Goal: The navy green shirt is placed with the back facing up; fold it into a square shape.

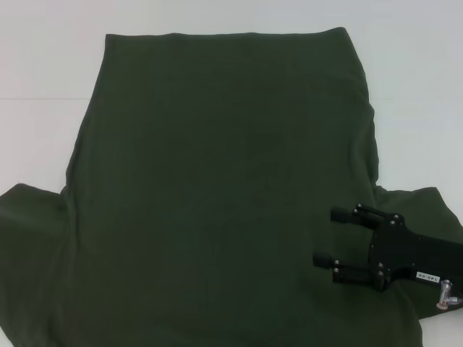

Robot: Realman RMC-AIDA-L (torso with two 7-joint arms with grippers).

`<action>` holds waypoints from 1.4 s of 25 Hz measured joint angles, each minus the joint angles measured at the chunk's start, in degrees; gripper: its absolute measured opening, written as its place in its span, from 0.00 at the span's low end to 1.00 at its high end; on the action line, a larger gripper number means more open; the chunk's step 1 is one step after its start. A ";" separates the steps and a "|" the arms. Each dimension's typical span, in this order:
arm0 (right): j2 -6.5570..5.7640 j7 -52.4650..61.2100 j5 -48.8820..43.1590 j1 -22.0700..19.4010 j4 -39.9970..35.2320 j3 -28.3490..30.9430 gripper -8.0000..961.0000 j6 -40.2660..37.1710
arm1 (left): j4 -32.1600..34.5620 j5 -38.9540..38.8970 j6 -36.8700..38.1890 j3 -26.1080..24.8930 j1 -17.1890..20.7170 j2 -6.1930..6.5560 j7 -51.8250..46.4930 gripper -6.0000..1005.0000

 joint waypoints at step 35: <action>0.11 0.00 -0.06 -0.07 0.12 0.01 0.92 -0.19 | -6.81 -7.80 5.78 -0.32 -6.11 -8.06 2.42 0.28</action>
